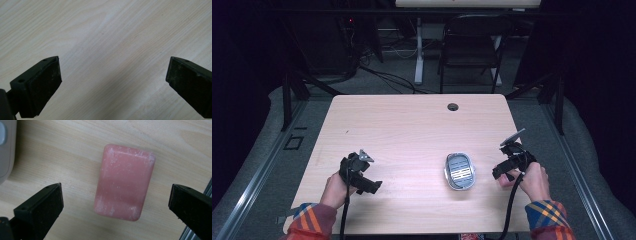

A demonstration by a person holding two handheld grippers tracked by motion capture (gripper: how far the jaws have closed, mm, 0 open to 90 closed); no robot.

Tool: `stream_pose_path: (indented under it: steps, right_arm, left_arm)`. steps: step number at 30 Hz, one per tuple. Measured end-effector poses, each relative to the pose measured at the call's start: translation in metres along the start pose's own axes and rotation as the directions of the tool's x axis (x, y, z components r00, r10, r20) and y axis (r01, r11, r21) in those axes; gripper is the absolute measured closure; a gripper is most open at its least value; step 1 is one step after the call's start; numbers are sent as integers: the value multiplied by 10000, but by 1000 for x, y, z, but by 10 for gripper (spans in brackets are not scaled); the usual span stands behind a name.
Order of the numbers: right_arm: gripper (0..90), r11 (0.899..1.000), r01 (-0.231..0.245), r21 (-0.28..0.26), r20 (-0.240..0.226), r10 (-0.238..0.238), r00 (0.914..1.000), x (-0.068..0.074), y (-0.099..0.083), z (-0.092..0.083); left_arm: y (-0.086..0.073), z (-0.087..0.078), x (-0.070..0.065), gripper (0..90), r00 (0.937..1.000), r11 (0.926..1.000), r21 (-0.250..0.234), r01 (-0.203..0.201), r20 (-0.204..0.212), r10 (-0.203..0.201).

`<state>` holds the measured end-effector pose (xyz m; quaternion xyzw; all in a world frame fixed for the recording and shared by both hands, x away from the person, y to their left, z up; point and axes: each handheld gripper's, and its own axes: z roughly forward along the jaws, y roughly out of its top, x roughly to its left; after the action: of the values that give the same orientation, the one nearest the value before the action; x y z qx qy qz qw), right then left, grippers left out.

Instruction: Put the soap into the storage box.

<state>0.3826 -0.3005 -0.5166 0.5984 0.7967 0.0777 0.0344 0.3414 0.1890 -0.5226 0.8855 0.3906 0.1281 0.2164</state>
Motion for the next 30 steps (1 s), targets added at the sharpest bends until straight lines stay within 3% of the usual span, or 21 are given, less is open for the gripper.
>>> stream_pose_path:
  steps: [4, 5, 7, 9, 15, 19, 21, 29, 30]
  right_arm:
    - [0, 9995, -14, 311, -103, 18, 9999, -3, 6, 2]
    - [0, 9998, -192, 48, -224, 193, 9996, -2, 6, 5]
    - [101, 9975, -43, 700, -9, 44, 10000, -3, 13, 6]
    - [105, 9985, -318, 438, -66, 321, 9995, -2, 12, 9]
    - [165, 9947, -469, 913, 65, 465, 9989, -5, 16, 14]
    - [197, 9938, -473, 1002, 125, 463, 9989, -6, 17, 15]
    - [215, 9937, -692, 880, 119, 684, 9976, -5, 17, 18]
    - [261, 9900, -462, 1335, 298, 426, 9986, -7, 21, 22]
    - [268, 9918, -637, 1110, 269, 610, 9978, -6, 20, 24]
  left_arm:
    - [-1, -1, 1, 1, 10000, 10000, -18, 43, -2, -43]
    - [-1, -1, 1, 1, 10000, 10000, -36, 65, -4, -65]
    - [-1, 0, 1, 1, 10000, 10000, 84, -8, 52, 8]
    - [-2, 1, 1, 1, 10000, 9999, 121, -33, 66, 32]
    - [-2, 1, 1, 1, 10000, 9999, 91, -48, 45, 48]
    - [-1, 1, 0, 1, 10000, 9999, 124, -52, 56, 51]
    - [-1, 1, 0, 1, 10000, 9999, 100, -51, 22, 51]
    - [-1, 1, 0, 1, 10000, 9999, 135, -67, 42, 66]
    - [-1, 1, 0, 1, 10000, 10000, 78, -58, 22, 58]
